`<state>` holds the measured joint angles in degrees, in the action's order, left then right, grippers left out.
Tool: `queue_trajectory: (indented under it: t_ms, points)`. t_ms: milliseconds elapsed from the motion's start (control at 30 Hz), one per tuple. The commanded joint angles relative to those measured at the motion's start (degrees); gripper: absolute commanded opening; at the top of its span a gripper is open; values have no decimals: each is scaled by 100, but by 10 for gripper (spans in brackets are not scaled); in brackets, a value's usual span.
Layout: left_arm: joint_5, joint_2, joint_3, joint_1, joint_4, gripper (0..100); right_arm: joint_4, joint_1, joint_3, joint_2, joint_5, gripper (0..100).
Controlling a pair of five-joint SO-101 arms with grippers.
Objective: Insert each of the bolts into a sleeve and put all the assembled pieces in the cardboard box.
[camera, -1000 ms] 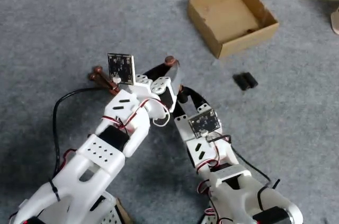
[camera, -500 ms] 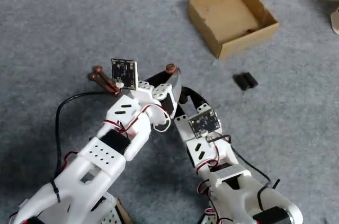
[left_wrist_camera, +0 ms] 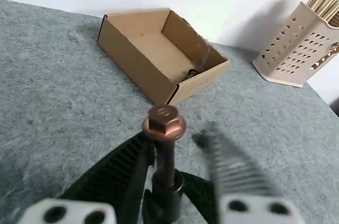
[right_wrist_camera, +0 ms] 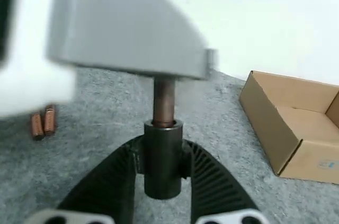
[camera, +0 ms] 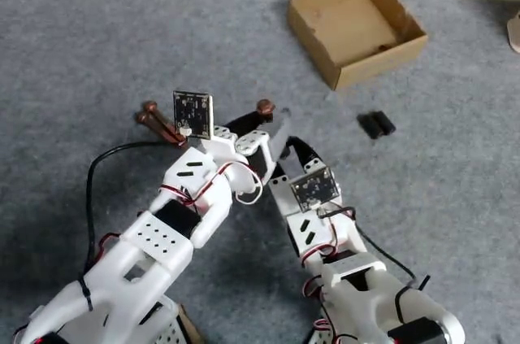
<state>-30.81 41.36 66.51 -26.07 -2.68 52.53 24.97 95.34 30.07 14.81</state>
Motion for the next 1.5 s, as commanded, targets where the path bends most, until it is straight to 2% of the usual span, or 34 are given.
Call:
queue_trajectory:
  t_ms: [0,100,167,300,400,533,667,767,1067,1267,1467]
  points:
    - [-9,145,-66,-75,299,489,163,-163,303,154,62,5]
    - [-9,145,-66,-75,492,609,154,-189,295,127,62,5]
    - [-9,171,-75,-66,510,643,136,-321,295,92,62,5]
    - [-9,198,-84,-22,519,641,101,-523,295,84,53,5]
    - [-9,198,-75,-22,589,641,-567,-549,224,136,53,5]
    - [-9,198,-163,312,1758,641,-1938,-989,-514,154,62,5]
    - [-9,198,-400,945,3042,641,-3565,-1385,-1358,154,53,5]
    - [18,198,-479,1358,3560,641,-4356,-1455,-1789,127,53,5]
    - [44,154,-215,1473,3587,641,-5631,-1666,-3081,84,97,5]
    - [659,154,4,1455,3543,641,-6668,-1675,-4505,75,677,5]
    - [721,136,119,1446,3288,641,-7178,-1710,-5851,-725,1011,5]
